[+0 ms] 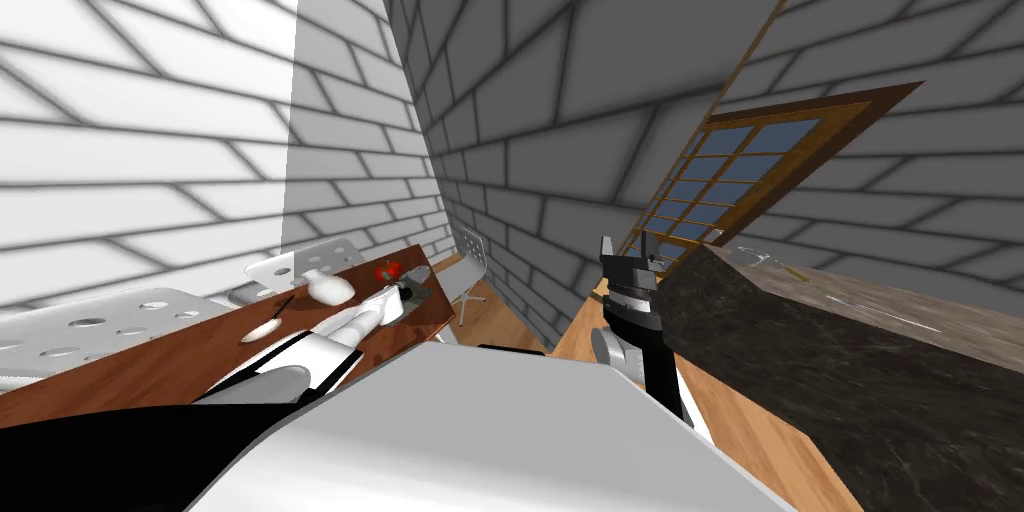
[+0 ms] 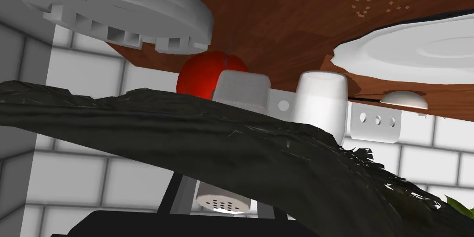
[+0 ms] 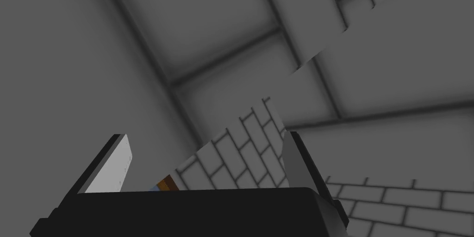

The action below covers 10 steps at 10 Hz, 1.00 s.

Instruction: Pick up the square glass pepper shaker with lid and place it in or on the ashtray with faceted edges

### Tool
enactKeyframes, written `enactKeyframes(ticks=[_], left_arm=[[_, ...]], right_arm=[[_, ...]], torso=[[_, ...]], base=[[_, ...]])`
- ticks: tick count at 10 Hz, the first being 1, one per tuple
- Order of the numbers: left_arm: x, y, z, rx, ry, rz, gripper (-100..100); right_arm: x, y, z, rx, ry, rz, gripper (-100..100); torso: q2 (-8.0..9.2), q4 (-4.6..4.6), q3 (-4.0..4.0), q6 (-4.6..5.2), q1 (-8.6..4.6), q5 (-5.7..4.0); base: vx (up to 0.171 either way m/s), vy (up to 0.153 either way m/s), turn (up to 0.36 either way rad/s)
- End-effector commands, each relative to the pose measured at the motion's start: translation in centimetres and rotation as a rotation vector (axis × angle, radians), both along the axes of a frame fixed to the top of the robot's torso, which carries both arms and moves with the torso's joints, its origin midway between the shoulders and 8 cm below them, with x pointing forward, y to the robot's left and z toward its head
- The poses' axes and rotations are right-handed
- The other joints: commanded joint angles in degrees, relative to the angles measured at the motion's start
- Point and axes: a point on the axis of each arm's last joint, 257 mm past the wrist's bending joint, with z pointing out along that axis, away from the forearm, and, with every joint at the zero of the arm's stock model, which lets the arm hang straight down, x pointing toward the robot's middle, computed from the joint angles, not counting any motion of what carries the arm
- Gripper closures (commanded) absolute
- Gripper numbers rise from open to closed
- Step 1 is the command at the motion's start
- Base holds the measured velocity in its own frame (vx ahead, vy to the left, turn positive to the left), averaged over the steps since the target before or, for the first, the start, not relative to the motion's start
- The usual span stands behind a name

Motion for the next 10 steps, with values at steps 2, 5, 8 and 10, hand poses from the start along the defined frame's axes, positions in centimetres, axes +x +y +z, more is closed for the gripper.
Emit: enactKeyframes(ticks=[2,5,8,10], left_arm=[[-0.04,0.85,0.7,0.002,-0.035,0.03,100],[-0.06,1.32,1.07,-0.002,-0.065,0.053,100],[0.14,1.34,1.22,-0.002,-0.071,0.053,-100],[0.19,1.33,1.23,-0.002,-0.071,0.053,-100]], right_arm=[[0.0,0.0,0.0,0.0,0.0,0.0,0],[0.0,0.0,0.0,0.0,0.0,0.0,0],[0.0,-0.01,-0.01,0.0,0.0,0.0,0],[0.0,0.0,0.0,0.0,0.0,0.0,0]], torso=[[0.02,0.02,0.02,0.02,0.0,0.0],[0.02,0.06,0.04,0.01,-0.09,-0.03],[0.12,0.08,0.11,-0.1,-0.22,-0.07],[0.26,0.11,0.18,-0.12,-0.4,-0.12]], base=[[0.013,0.079,-0.256],[0.029,0.078,-0.23],[0.016,0.054,-0.109],[0.0,0.0,0.0]])
